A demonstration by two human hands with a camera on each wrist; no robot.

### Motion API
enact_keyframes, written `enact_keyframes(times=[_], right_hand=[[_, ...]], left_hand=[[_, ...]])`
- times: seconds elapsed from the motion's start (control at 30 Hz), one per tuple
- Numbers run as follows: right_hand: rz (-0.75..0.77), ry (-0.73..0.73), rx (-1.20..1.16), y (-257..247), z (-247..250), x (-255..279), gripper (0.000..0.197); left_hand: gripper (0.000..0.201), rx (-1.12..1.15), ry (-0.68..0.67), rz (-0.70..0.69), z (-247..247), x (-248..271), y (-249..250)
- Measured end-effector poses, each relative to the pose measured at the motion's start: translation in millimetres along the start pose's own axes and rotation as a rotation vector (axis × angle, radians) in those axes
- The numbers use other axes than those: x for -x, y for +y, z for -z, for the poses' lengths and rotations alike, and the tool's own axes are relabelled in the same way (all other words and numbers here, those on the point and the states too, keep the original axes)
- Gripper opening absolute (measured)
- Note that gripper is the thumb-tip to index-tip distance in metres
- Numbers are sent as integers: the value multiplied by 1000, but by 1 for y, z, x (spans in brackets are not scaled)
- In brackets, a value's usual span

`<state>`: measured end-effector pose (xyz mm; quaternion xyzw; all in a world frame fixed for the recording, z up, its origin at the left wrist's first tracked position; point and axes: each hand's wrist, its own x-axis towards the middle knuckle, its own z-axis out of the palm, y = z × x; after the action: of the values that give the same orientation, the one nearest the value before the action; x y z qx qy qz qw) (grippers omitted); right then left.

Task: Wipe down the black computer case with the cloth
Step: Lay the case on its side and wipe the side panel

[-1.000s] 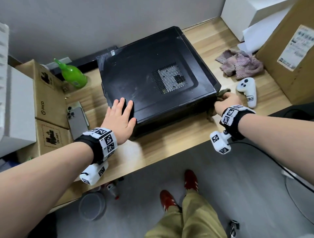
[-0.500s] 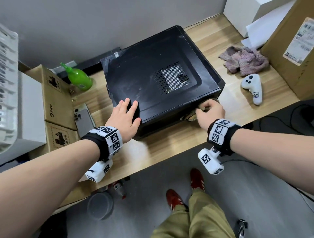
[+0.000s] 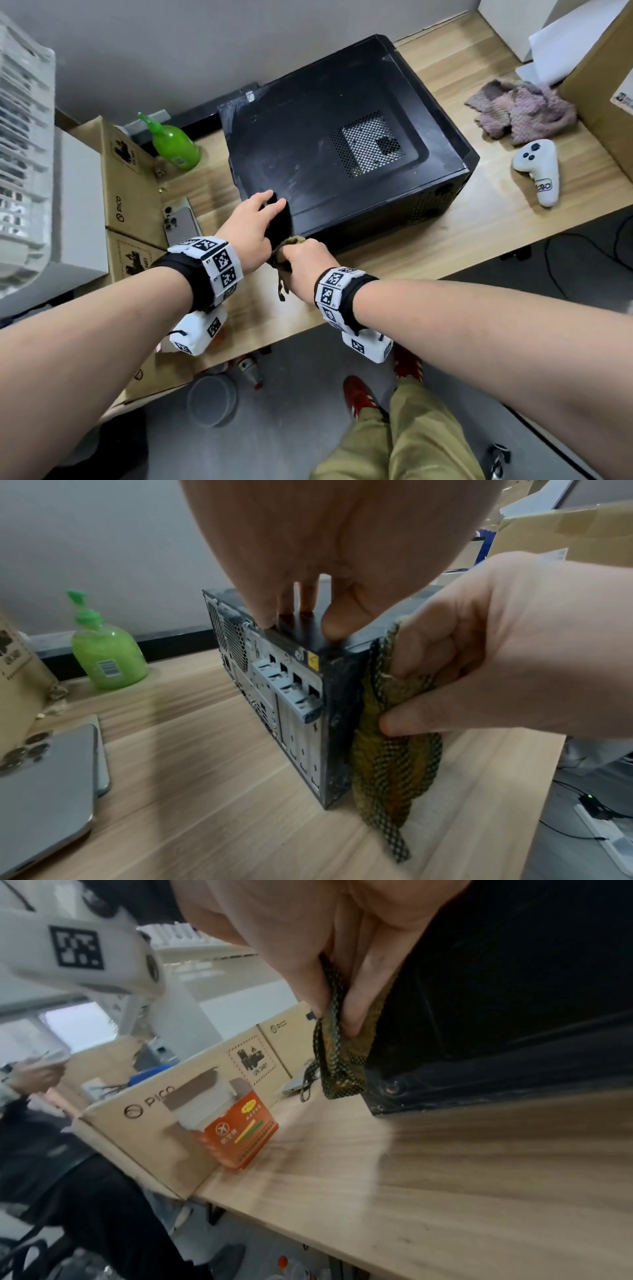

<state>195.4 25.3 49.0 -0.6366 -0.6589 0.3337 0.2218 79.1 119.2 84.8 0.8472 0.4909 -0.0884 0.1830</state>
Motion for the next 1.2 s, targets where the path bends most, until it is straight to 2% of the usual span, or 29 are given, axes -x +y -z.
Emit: enact_keyframes(times=[0.13, 0.23, 0.33, 0.43, 0.53, 0.7, 0.8, 0.97, 1.1, 1.2], right_hand=[[-7, -93, 73, 23, 10, -1, 25], [-138, -126, 143, 60, 29, 2, 32], [-372, -74, 198, 106, 53, 11, 30], [-628, 54, 207, 154, 81, 18, 26], [-758, 206, 144, 180, 89, 20, 19], [-878, 295, -82, 169, 66, 14, 12], [-910, 261, -188, 153, 46, 7, 11], [-1017, 225, -279, 136, 32, -1, 17], [-1013, 142, -406, 117, 8, -10, 29], [-976, 15, -449, 90, -26, -22, 33]], left_hand=[[82, -21, 58, -22, -7, -2, 5], [83, -23, 58, -12, -5, -4, 8], [82, -26, 55, 4, -6, -2, 9], [82, -37, 58, 13, -9, 0, 10], [82, -44, 61, 20, -9, 1, 9], [82, -38, 70, 33, -12, 3, 11], [81, -65, 60, 59, -9, 7, 9], [80, 9, 81, 2, -18, 7, 1], [80, 51, 113, -17, -22, 7, -4], [81, 57, 104, -23, -21, 7, -7]])
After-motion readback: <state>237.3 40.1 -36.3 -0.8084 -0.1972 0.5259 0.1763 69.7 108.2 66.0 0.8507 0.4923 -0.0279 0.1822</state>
